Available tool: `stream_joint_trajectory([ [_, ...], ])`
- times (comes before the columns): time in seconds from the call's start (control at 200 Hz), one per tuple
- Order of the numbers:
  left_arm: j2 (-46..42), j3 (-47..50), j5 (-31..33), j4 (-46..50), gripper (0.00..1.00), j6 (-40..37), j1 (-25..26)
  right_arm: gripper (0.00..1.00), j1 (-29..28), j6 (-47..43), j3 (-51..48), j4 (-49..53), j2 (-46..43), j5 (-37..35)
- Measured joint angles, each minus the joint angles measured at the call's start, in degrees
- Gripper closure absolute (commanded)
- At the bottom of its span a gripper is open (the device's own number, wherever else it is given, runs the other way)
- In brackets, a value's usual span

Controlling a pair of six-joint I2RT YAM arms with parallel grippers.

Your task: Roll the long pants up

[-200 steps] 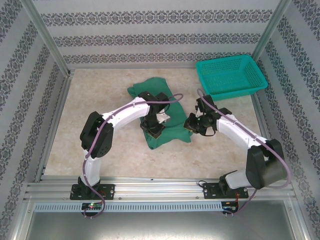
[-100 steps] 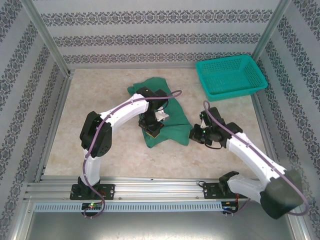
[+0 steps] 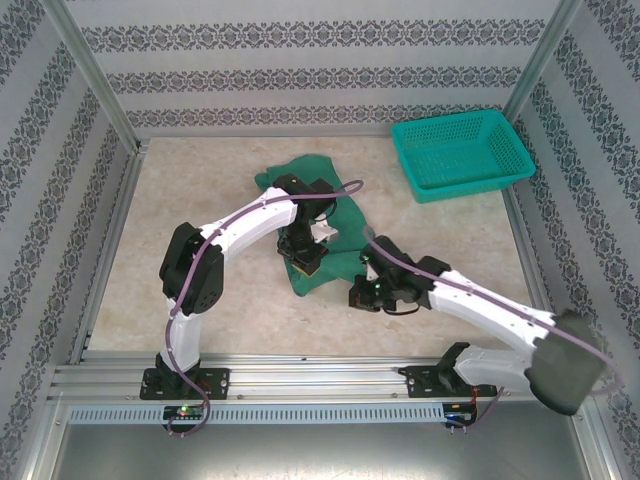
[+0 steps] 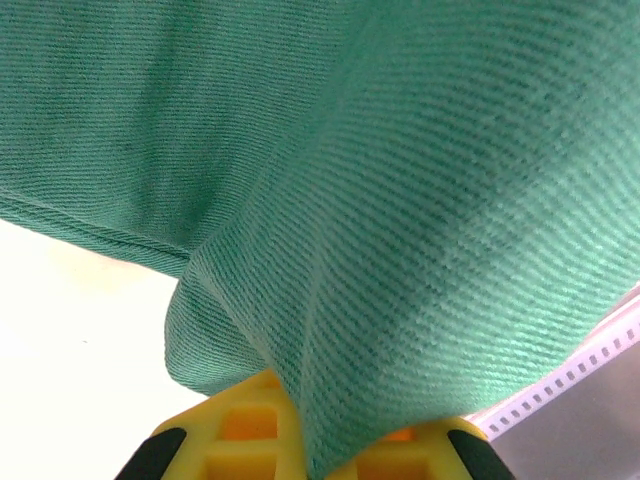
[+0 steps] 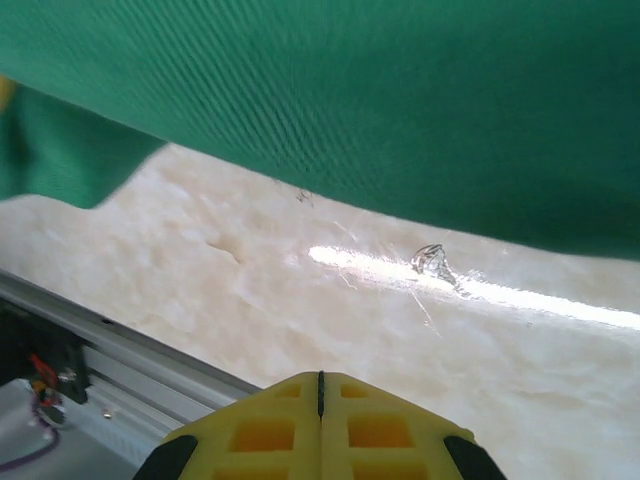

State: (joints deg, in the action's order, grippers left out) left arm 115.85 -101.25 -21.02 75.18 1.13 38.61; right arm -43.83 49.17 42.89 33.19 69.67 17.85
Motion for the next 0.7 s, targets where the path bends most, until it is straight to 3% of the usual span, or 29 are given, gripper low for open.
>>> stream_joint_trajectory([
  [0.33,-2.6,0.3,-0.6,-0.2,0.97,0.6,0.1,1.00,-0.7,-2.7,6.1,2.2,9.6,-4.0],
  [0.699,-3.1,4.0,-3.4,-2.1,0.96,-0.2,2.7,1.00,13.0,-10.8,11.4,9.1,13.9,-15.0],
])
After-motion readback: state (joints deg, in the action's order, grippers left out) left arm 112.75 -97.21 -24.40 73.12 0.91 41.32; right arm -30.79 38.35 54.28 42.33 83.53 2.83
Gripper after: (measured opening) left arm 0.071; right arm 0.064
